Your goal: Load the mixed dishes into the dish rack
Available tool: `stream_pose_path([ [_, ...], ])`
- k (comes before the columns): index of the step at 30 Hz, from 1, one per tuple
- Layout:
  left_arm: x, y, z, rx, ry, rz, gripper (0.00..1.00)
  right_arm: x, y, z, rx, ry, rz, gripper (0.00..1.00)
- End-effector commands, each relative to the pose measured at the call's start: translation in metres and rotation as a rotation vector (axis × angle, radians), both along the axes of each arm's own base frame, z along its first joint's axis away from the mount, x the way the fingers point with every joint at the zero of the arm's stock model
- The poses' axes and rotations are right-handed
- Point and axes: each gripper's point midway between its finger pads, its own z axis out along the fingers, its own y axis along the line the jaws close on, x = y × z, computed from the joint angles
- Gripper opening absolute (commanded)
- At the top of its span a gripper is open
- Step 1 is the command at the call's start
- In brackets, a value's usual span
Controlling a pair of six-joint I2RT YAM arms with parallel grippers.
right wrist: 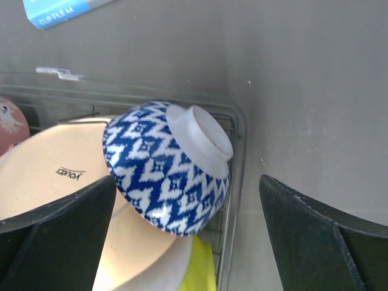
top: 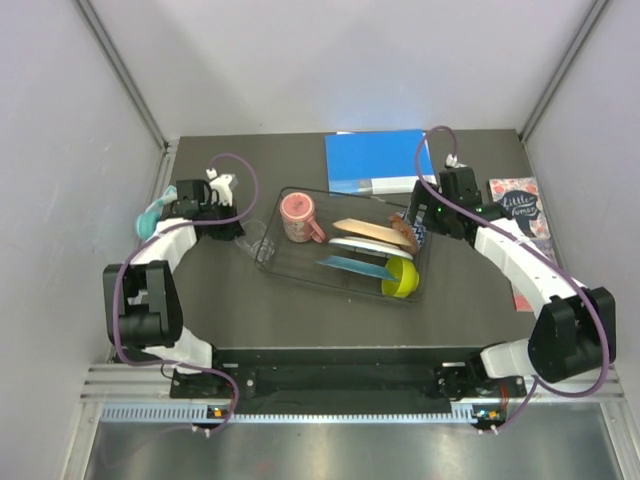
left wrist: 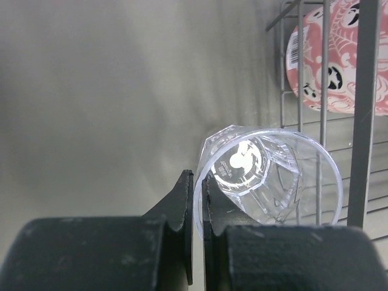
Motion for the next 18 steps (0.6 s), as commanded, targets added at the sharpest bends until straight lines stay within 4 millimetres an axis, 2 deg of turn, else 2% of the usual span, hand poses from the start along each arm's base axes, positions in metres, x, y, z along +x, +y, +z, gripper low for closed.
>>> stream_pose_path([
  [1,0.008,0.020,0.049,0.014,-0.138,0.007,0.00,0.022,-0.006,0.021,0.003,-0.067,-0.005,1.00],
  [5,0.010,0.038,0.099,-0.010,-0.222,0.019,0.00,0.029,-0.003,0.048,0.018,-0.122,0.005,1.00],
  [7,0.010,0.047,0.124,-0.027,-0.257,0.038,0.00,0.027,-0.003,0.047,0.017,-0.113,0.008,1.00],
  [10,0.007,0.045,0.150,-0.059,-0.285,0.047,0.00,0.021,-0.003,0.035,0.023,-0.088,0.009,1.00],
  [13,0.004,0.030,0.173,-0.165,-0.312,0.045,0.00,0.014,-0.003,0.031,0.041,-0.093,0.000,1.00],
  [15,-0.001,0.010,0.180,-0.318,-0.281,0.026,0.00,0.013,-0.005,0.031,0.039,-0.096,-0.003,1.00],
  [16,0.004,0.006,0.189,-0.359,-0.313,0.017,0.00,0.013,-0.005,0.034,0.036,-0.101,-0.003,1.00],
  [18,-0.002,-0.009,0.204,-0.497,-0.278,-0.008,0.00,0.015,-0.010,0.046,0.015,-0.126,-0.012,1.00],
])
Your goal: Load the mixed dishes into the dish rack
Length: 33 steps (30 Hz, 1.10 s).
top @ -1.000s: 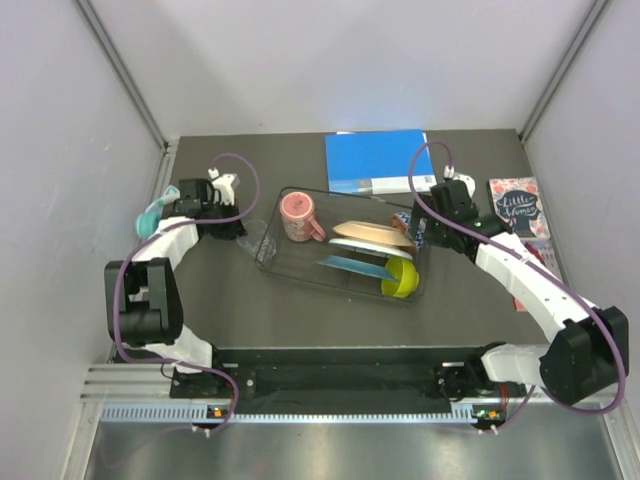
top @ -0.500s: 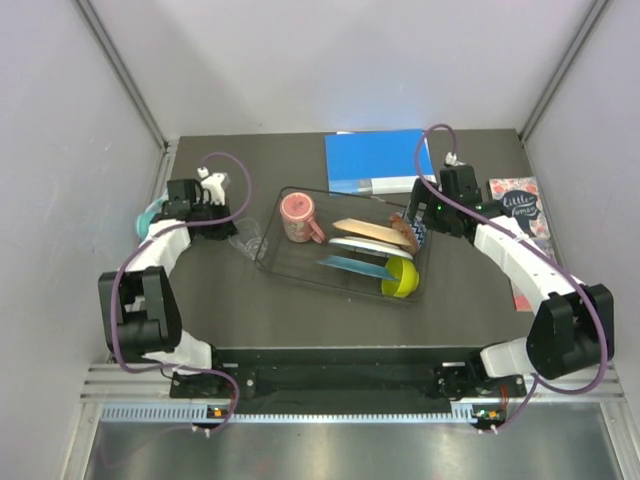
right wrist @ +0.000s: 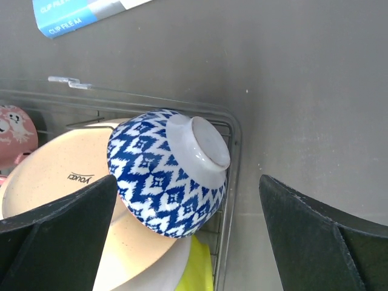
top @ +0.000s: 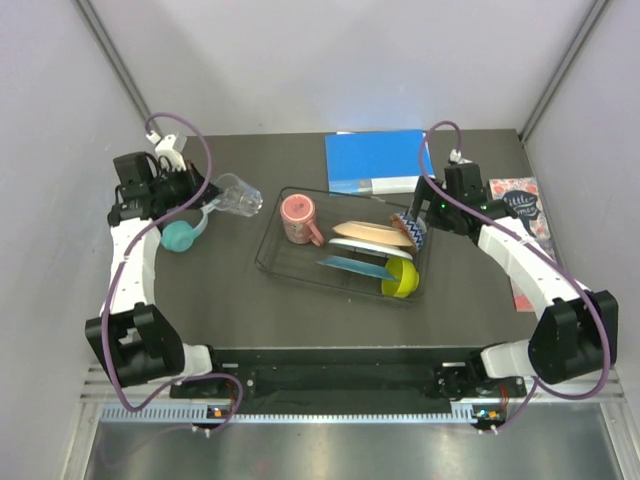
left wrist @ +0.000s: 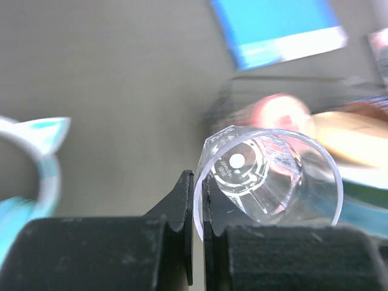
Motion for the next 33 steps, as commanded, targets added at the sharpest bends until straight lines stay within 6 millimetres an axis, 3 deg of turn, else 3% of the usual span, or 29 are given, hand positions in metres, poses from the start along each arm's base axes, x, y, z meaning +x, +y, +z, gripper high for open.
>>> stream_pose_path([
  [1,-0.005,-0.041,0.052,-0.305,-0.042,-0.129,0.00,0.011,-0.005,0.048,0.004,-0.138,-0.014,1.00],
  [4,-0.017,-0.058,0.089,-0.456,-0.035,-0.215,0.00,0.014,0.003,0.094,0.038,-0.254,0.013,1.00],
  [7,-0.031,-0.071,0.134,-0.605,-0.042,-0.307,0.00,0.009,0.040,0.134,0.188,-0.329,0.144,1.00],
  [9,-0.041,-0.078,0.162,-0.697,-0.060,-0.349,0.00,-0.003,0.079,0.169,0.344,-0.423,0.306,1.00],
  [11,-0.050,-0.086,0.174,-0.822,0.038,-0.373,0.00,-0.026,0.112,0.188,0.513,-0.441,0.434,1.00],
  [12,-0.059,-0.095,0.187,-0.804,-0.036,-0.446,0.00,-0.038,0.136,0.216,0.595,-0.536,0.532,1.00],
  [14,-0.062,-0.103,0.192,-0.894,0.030,-0.469,0.00,-0.059,0.166,0.223,0.726,-0.530,0.616,1.00],
  [15,-0.069,-0.111,0.197,-0.896,0.014,-0.515,0.00,-0.077,0.190,0.236,0.781,-0.558,0.697,1.00],
  [17,-0.068,-0.120,0.195,-0.929,0.052,-0.534,0.00,-0.087,0.215,0.235,0.811,-0.535,0.773,1.00],
  [18,-0.072,-0.129,0.195,-0.935,0.064,-0.557,0.00,-0.101,0.230,0.247,0.864,-0.550,0.831,1.00],
  [20,-0.074,-0.138,0.192,-0.956,0.083,-0.569,0.00,-0.111,0.246,0.250,0.940,-0.538,0.886,1.00],
  [21,-0.078,-0.145,0.191,-0.963,0.090,-0.588,0.00,-0.121,0.251,0.267,1.021,-0.566,0.918,1.00],
  [23,-0.078,-0.151,0.188,-0.979,0.102,-0.590,0.00,-0.124,0.257,0.270,1.071,-0.565,0.946,1.00],
  [33,-0.073,-0.156,0.172,-0.994,0.137,-0.569,0.00,-0.131,0.258,0.301,1.205,-0.654,1.009,1.00],
])
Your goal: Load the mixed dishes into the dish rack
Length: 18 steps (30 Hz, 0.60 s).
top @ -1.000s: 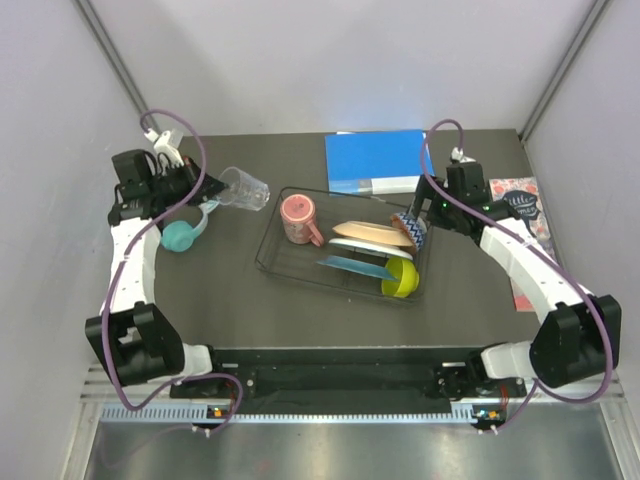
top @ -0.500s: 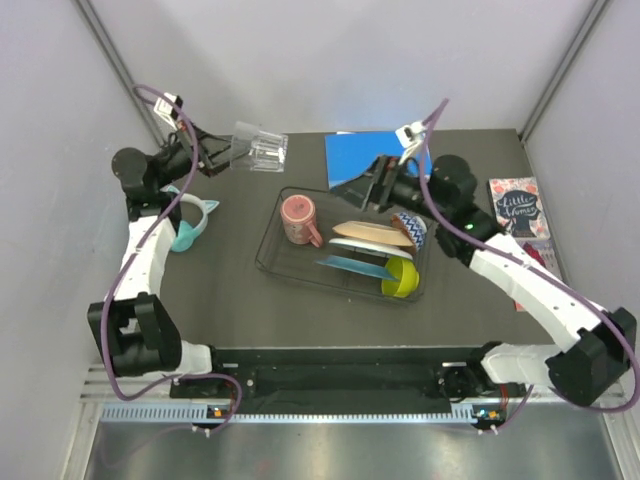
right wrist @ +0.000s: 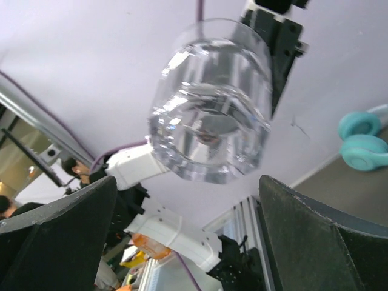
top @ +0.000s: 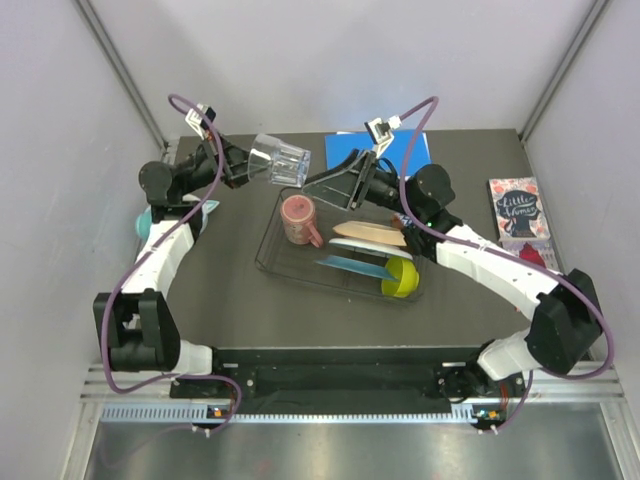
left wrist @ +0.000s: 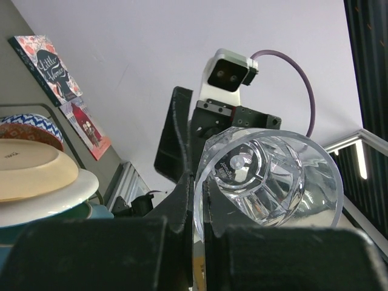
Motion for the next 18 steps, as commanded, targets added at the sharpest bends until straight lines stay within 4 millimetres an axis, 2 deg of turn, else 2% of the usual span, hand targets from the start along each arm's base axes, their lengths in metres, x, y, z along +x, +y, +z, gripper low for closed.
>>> stream_pose_path([
  [1,0.000,-0.001,0.002,-0.015,-0.050,0.030,0.00,-0.018,-0.004,0.043,0.151,-0.098,0.067,1.00],
  [11,0.002,-0.003,-0.021,0.037,-0.032,0.060,0.00,-0.001,0.010,0.030,0.103,-0.061,0.030,1.00],
  [18,-0.012,-0.017,-0.035,0.059,-0.016,0.026,0.00,0.008,0.017,0.026,0.095,-0.044,0.021,1.00],
])
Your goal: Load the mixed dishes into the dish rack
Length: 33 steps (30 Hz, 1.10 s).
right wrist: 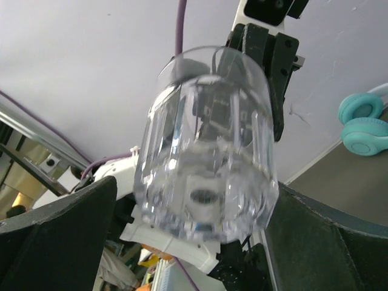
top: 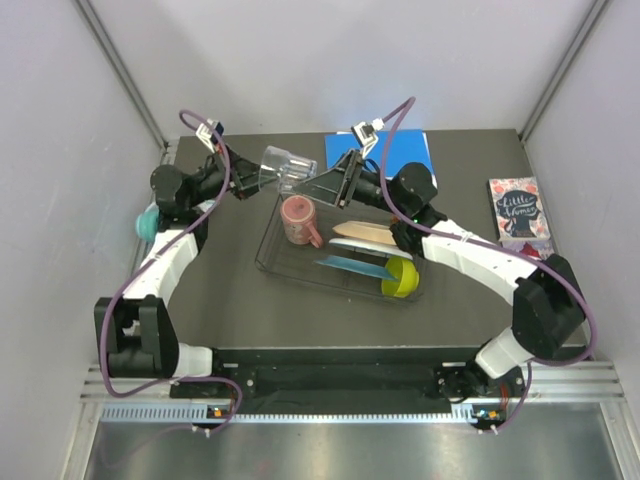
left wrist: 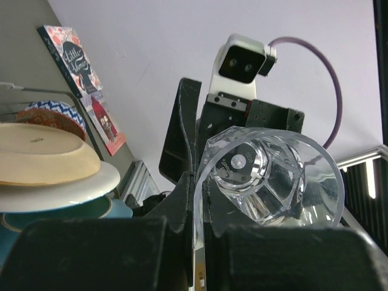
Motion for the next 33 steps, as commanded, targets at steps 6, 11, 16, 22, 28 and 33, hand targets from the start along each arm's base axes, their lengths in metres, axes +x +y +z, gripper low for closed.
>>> stream_pose_path([
  [6,-0.029,-0.016,0.001,0.036,-0.074,-0.041,0.00,-0.002,0.004,0.038,0.092,-0.103,-0.007,1.00],
  [11,-0.026,-0.016,-0.003,0.049,-0.079,-0.028,0.00,-0.002,0.005,0.040,0.094,-0.111,-0.004,1.00],
  [16,-0.024,-0.016,-0.006,0.053,-0.076,-0.020,0.00,-0.003,0.008,0.034,0.078,-0.103,0.022,0.43],
  [22,-0.018,-0.012,-0.016,0.094,-0.068,-0.002,0.03,-0.005,0.006,0.027,0.034,-0.092,0.012,0.00],
  [28,0.008,0.031,-0.041,0.238,-0.080,0.105,0.95,0.001,-0.014,0.025,-0.052,-0.124,-0.052,0.00],
  [33,0.026,0.084,-0.064,0.363,-0.141,0.196,0.99,0.010,-0.034,0.014,-0.186,-0.102,-0.102,0.00],
])
